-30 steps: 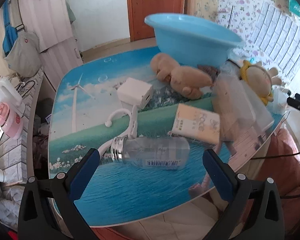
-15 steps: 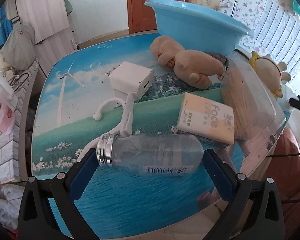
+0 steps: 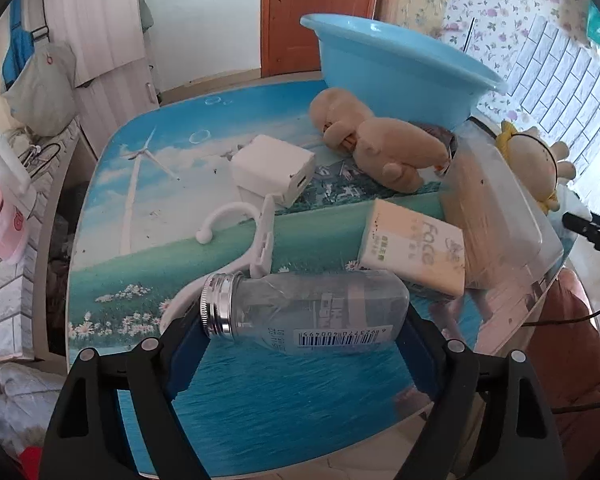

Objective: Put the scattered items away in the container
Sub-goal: 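Carry the glass bottle with the left tool while the right tool carries the clear stick bag toward the basin, then open the left tool over the basin while the right tool releases the bag into it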

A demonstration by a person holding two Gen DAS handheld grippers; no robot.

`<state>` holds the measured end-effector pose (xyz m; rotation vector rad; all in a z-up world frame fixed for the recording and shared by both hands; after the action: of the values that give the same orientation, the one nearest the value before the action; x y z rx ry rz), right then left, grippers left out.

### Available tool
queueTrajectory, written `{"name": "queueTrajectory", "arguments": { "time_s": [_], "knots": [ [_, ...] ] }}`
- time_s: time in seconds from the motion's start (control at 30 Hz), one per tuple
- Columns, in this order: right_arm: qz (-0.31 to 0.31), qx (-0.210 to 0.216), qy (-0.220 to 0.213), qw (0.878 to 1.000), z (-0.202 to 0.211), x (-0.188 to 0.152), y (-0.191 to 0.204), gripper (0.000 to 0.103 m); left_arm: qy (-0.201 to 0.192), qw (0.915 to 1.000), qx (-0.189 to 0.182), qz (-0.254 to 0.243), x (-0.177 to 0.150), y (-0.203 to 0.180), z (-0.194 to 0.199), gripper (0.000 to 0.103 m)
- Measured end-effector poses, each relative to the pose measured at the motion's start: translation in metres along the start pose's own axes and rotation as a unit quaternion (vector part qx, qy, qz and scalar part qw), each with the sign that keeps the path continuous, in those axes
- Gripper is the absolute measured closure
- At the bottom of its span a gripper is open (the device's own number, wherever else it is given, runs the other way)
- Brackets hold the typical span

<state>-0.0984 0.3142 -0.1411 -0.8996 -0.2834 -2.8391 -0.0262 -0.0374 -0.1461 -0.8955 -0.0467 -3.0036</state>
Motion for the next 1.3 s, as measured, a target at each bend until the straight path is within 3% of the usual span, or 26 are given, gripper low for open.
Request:
{"name": "queueTrajectory", "arguments": {
  "time_s": [0.17,0.63,0.87,1.3],
  "knots": [
    [-0.001,0.020,-0.006,1.000,0.007,-0.002,0.001,0.035,-0.019,0.9997,-0.004,0.012,0.005,0.004,0.016,0.018],
    [0.009,0.038,-0.068,0.997,0.059,0.017,0.017,0.038,-0.039,0.9990,-0.003,0.021,0.033,0.002,0.050,0.018],
    [0.022,0.073,-0.098,0.992,0.072,0.041,0.034,0.038,-0.053,0.9981,-0.022,0.021,0.057,-0.009,0.060,0.018],
    [0.086,0.154,-0.133,0.975,0.042,0.113,0.093,0.038,-0.072,0.9963,-0.047,-0.007,0.123,-0.047,0.038,0.018]
  ]
}}
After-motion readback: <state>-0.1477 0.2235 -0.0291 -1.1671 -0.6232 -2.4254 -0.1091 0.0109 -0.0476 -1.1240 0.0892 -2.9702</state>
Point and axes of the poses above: each gripper's, at about its wrist camera, not at the fingertips, and z roughly against the way its jaws point, y to its left, x to its top, the point moved 2 cm from there along -z, roughly the way its jaws point, and after that the axes turned 7 degrees about x, right-handed, at the moved point
